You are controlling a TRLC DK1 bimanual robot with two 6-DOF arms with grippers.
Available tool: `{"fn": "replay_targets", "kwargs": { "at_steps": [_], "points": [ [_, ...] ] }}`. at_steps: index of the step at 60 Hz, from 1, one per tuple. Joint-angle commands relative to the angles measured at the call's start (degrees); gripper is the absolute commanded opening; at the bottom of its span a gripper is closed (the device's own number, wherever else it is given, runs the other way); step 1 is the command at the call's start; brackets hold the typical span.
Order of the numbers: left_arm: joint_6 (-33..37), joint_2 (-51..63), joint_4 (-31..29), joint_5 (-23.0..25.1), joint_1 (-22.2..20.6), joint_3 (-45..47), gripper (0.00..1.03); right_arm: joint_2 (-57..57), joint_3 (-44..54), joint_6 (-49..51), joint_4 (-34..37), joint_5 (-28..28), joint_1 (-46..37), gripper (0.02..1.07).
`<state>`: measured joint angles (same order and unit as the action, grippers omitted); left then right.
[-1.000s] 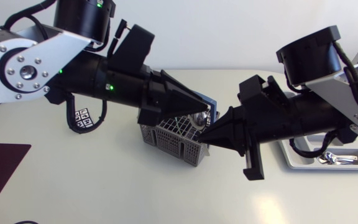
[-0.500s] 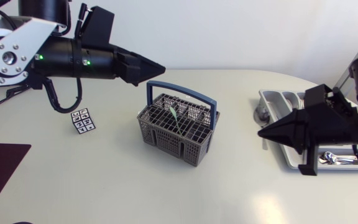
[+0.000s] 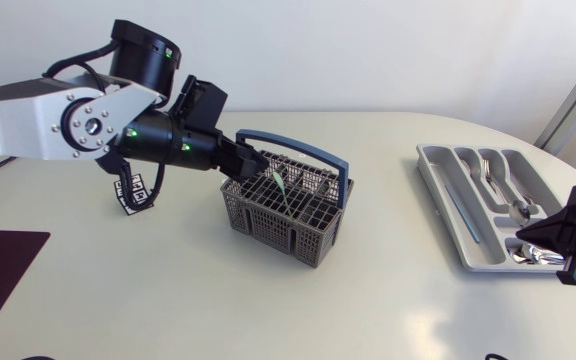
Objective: Transfer all utensils from the basket to the drawer tray.
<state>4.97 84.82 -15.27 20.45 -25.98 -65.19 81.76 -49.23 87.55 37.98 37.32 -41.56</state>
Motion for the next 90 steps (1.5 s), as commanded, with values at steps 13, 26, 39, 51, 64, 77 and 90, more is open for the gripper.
{"fn": "replay_targets", "kwargs": {
  "at_steps": [13, 26, 39, 51, 64, 77, 90],
  "points": [
    [-0.2, 2.5, -1.1, -1.5, -0.9, -1.1, 0.56, 8.2, -2.4, 10.6, -12.2, -6.3, -5.4, 0.07],
    [-1.4, 3.6, -1.3, -1.5, -0.6, -1.3, 0.56, 12.9, -1.0, 16.0, -22.4, -11.9, -6.8, 0.07],
    [-1.9, 4.1, -1.5, -1.5, 0.1, -1.3, 0.56, 16.0, 1.9, 19.9, -31.2, -16.0, -7.6, 0.08],
    [-2.2, 4.5, -1.9, -1.5, 0.0, -1.8, 0.56, 15.2, 5.6, 23.0, -32.8, -17.3, -7.7, 0.33],
    [-2.8, 5.2, -2.0, -1.5, -0.6, -2.6, 0.56, 10.3, 6.9, 20.6, -31.8, -16.8, -7.7, 0.94],
    [-4.9, 7.5, -3.5, -1.5, -0.5, -5.3, 0.46, 1.9, 8.7, 14.1, -26.8, -15.5, -6.0, 0.98],
    [-7.1, 10.5, -6.6, -1.5, -0.9, -8.6, 0.42, -4.6, 12.6, 10.3, -24.7, -15.7, -1.6, 0.98]
  ]
}}
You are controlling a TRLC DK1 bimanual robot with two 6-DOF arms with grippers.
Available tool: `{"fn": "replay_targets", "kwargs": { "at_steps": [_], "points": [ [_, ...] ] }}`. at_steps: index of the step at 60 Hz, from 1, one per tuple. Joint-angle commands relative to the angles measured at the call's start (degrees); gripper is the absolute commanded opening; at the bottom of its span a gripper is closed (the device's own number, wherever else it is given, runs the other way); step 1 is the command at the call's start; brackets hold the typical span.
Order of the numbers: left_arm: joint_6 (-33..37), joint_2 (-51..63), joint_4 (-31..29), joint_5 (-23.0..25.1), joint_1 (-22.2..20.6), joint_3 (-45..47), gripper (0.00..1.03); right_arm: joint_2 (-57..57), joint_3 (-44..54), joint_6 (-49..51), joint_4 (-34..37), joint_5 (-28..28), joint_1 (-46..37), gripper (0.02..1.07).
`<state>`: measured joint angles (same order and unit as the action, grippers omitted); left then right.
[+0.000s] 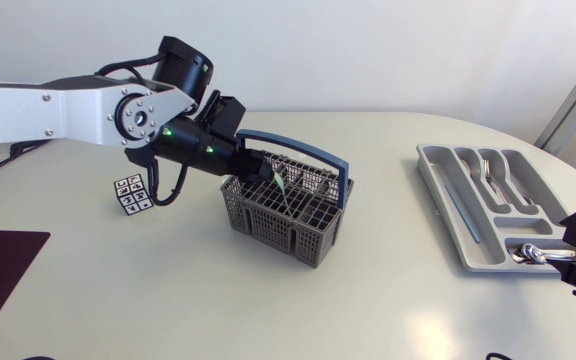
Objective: Transfer all utensils from the basket to the drawer tray.
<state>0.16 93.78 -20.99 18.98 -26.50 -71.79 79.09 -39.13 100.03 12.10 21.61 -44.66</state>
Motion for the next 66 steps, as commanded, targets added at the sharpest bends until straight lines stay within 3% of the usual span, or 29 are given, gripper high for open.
{"fn": "replay_targets", "kwargs": {
  "at_steps": [1, 37, 42, 56, 66],
  "points": [
    [-2.4, 1.6, -0.9, 0.0, -0.4, -2.0, 0.42, -2.3, 2.6, -2.3, 1.3, 0.0, 1.7, 0.98],
    [-12.6, 7.2, -3.7, -0.5, -1.9, -6.7, 0.42, -3.2, 3.5, -5.5, 1.3, -1.7, 5.7, 0.98],
    [-20.2, 8.3, -4.8, -1.8, -1.0, -8.4, 0.38, -3.3, 3.5, -5.4, 1.3, -1.8, 5.7, 0.98],
    [-22.5, 7.5, -5.9, -7.7, -2.9, -9.5, 0.37, -3.0, 3.9, -5.1, 1.1, -1.9, 5.7, 0.98],
    [-23.1, 7.6, -5.7, -9.6, -3.5, -9.7, 0.30, -2.5, 4.1, -4.8, 1.0, -2.1, 5.8, 0.98]
  ]
}}
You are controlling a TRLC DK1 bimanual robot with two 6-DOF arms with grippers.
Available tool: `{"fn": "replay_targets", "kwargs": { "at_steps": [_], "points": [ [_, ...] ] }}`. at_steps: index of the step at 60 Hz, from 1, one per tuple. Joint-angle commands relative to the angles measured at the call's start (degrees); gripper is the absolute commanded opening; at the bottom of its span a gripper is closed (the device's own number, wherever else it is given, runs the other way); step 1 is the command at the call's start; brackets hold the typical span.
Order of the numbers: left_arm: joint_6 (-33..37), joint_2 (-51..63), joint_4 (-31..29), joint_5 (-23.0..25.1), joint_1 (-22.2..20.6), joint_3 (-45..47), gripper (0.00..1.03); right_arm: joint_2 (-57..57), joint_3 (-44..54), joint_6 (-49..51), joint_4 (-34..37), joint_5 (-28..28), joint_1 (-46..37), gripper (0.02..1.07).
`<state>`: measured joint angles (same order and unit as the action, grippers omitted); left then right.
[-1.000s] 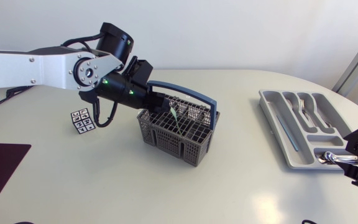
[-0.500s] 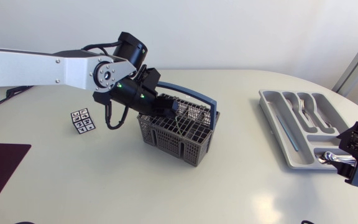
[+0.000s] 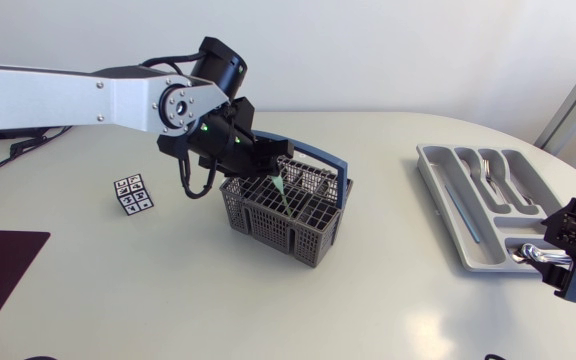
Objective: Transfer all utensils from the basket to the drawer tray.
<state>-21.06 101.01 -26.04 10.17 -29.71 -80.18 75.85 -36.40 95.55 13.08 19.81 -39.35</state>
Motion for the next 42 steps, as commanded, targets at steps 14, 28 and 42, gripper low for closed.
{"fn": "replay_targets", "kwargs": {
  "at_steps": [14, 28, 42],
  "points": [
    [-2.0, 1.2, -0.7, -0.5, -0.3, -1.8, 0.16, 1.3, 1.5, -0.2, -0.4, -0.3, 0.5, 0.98],
    [-1.8, 1.2, -1.6, 1.5, -0.6, -1.6, 0.10, 2.0, 1.2, 0.3, -1.0, -0.3, -0.2, 0.98],
    [-1.1, -0.2, -2.3, 4.2, -0.6, -0.9, 0.04, 0.6, 1.9, 0.3, -0.4, -0.1, 0.4, 0.98]
  ]
}}
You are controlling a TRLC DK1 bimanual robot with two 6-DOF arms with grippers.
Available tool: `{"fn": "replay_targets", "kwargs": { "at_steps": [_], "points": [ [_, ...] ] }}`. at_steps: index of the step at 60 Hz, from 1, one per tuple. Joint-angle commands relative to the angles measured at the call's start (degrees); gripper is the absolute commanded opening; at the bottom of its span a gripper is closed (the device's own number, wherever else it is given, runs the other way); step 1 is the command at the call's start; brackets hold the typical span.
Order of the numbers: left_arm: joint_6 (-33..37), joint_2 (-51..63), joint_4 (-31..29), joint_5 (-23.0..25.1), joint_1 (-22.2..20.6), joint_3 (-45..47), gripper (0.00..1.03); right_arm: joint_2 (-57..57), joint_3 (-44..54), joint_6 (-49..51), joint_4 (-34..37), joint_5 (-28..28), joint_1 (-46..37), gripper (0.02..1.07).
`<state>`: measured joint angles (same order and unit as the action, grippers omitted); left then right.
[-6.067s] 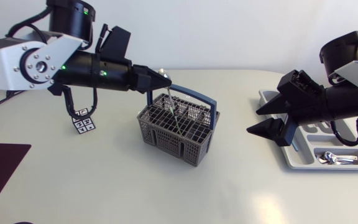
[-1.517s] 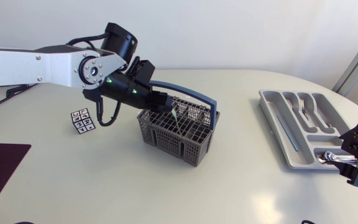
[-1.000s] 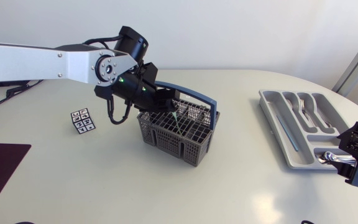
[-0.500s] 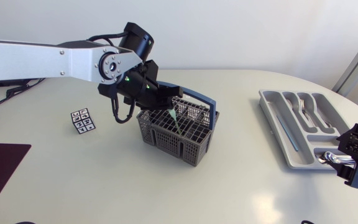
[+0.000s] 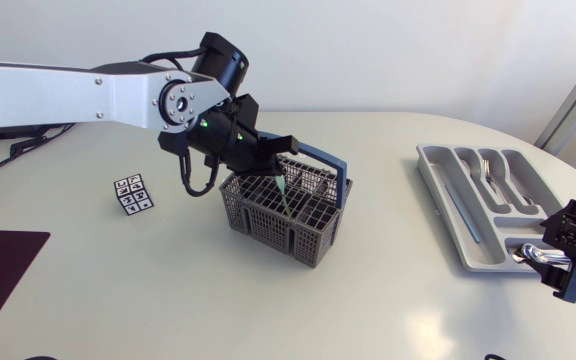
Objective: Transfer all utensils from the basket to the drawer tray.
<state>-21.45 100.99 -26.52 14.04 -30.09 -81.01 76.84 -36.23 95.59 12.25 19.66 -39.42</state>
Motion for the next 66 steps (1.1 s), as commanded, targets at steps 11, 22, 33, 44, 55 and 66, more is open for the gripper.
{"fn": "replay_targets", "kwargs": {
  "at_steps": [11, 22, 33, 44, 55, 66],
  "points": [
    [-0.7, -2.4, -1.8, 1.8, 0.4, 0.9, 0.04, -3.0, 3.3, -1.5, 0.6, -0.1, 3.6, 0.98],
    [-0.5, -5.6, -1.4, 2.4, 0.8, 1.5, 0.04, -5.0, 4.1, -4.3, 1.2, -1.7, 7.6, 0.98],
    [-0.3, -9.3, -0.5, 2.4, 0.8, 2.4, 0.04, -7.0, 4.9, -6.6, 1.7, -3.3, 11.6, 0.98],
    [-0.6, -11.3, 0.7, 4.1, 2.4, 3.7, 0.04, -7.9, 5.3, -8.1, 2.2, -4.0, 13.7, 0.98],
    [-1.4, -12.8, 2.6, 8.2, 3.7, 5.1, 0.04, -8.7, 6.3, -9.0, 2.3, -4.9, 15.6, 0.98],
    [-1.5, -13.9, 3.1, 8.5, 3.6, 5.2, 0.04, -9.4, 7.0, -10.5, 2.3, -6.5, 18.6, 0.98]
  ]
}}
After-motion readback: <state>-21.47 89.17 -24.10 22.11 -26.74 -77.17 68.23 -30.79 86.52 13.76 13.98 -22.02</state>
